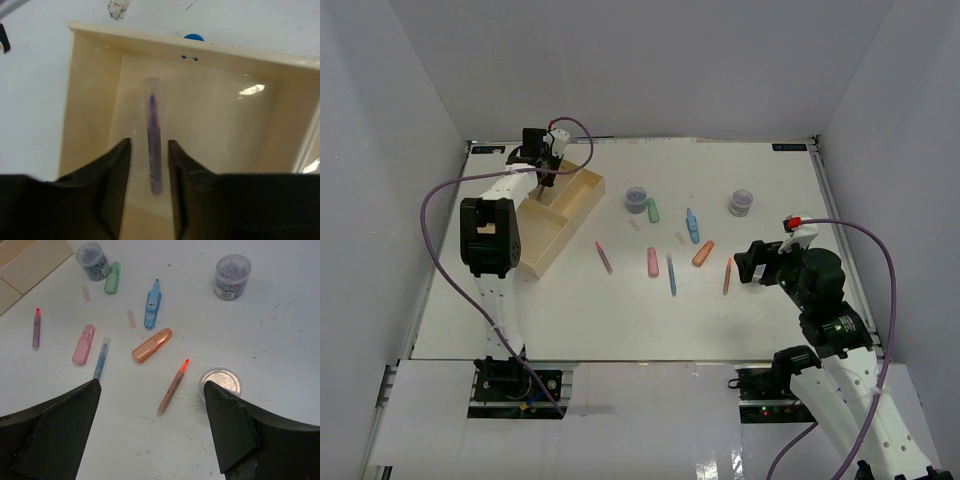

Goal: Sort the stationery into containers
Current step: Place the pen in the storage box.

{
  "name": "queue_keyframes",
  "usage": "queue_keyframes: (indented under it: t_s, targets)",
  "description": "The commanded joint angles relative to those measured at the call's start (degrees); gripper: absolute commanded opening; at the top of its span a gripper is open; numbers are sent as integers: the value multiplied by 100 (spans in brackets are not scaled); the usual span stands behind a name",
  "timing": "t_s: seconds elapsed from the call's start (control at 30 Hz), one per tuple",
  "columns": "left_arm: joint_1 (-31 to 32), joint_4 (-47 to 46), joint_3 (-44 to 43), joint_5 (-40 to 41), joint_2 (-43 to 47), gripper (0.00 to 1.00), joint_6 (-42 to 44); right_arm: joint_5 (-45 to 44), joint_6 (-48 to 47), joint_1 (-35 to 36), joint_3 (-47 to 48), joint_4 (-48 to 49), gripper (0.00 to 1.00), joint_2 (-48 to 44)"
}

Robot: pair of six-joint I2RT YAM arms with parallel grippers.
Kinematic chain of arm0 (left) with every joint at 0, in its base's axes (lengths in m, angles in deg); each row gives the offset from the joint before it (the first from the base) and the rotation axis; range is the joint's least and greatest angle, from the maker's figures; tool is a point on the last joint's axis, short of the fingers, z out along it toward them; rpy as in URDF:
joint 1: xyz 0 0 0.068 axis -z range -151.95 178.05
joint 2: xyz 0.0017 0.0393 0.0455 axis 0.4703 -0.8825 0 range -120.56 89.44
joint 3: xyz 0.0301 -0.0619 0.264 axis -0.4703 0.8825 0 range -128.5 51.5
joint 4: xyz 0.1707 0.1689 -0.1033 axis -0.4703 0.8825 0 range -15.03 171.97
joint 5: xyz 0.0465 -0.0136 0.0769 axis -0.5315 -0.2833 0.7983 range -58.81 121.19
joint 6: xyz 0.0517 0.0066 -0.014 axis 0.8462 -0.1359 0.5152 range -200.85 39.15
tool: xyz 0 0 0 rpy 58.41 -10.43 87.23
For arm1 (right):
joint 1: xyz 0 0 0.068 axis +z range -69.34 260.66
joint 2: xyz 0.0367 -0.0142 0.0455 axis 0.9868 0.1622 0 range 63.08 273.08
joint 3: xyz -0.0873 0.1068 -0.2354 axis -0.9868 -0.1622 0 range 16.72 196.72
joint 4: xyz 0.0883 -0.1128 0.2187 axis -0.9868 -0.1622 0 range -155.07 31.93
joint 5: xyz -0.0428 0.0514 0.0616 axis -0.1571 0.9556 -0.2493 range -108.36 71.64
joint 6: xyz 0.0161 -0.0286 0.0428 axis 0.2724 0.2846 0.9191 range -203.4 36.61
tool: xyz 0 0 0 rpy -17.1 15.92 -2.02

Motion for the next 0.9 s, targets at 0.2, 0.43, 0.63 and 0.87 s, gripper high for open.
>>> queue_keyframes:
  t_s: [0.2,0.43,0.63,0.87]
  targets:
    - [-3,-70,-358,-54,481,82,-496,-188,-185,19,247,-6,90,-43]
    - [338,457,-148,-539,1973,97,-2611,-258,-238,10,485,-32,90,-70]
    - [1709,677,1301,-265,3547,98,-4379,-530,-124,19,634,-198,90,-184]
    - [3677,1134,2384,209,3822,98,-6128,-618,140,10,652,-418,90,-342]
